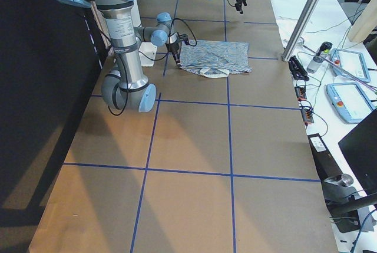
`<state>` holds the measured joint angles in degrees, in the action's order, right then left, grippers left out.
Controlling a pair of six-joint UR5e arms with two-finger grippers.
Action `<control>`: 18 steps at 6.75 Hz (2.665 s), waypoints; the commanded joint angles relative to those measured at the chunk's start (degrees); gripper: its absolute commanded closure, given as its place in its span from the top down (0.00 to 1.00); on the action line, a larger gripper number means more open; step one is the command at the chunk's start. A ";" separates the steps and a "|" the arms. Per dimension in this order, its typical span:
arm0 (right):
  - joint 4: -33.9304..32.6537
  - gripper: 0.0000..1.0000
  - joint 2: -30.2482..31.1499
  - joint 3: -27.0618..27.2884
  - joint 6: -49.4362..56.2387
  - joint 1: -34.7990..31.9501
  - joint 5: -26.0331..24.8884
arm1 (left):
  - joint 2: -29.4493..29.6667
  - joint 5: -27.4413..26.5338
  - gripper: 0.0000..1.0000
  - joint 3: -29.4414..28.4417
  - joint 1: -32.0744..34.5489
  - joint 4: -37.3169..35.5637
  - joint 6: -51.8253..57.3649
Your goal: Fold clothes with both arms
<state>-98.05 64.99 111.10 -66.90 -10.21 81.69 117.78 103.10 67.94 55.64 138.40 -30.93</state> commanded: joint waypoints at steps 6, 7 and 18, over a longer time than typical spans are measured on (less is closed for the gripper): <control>-0.21 1.00 -1.24 3.34 -0.55 -3.02 1.08 | 0.00 0.00 1.00 0.17 -0.01 0.03 0.07; -0.13 1.00 -4.49 0.03 0.53 -6.80 2.93 | 0.00 0.00 1.00 0.26 -0.09 0.03 -0.01; -0.74 1.00 -11.55 -18.02 10.46 -15.27 11.56 | 0.00 0.00 1.00 0.35 -0.45 -0.06 -0.01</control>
<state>-98.46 53.14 93.16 -57.60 -24.82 93.19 117.78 103.09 68.35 55.16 138.40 -30.94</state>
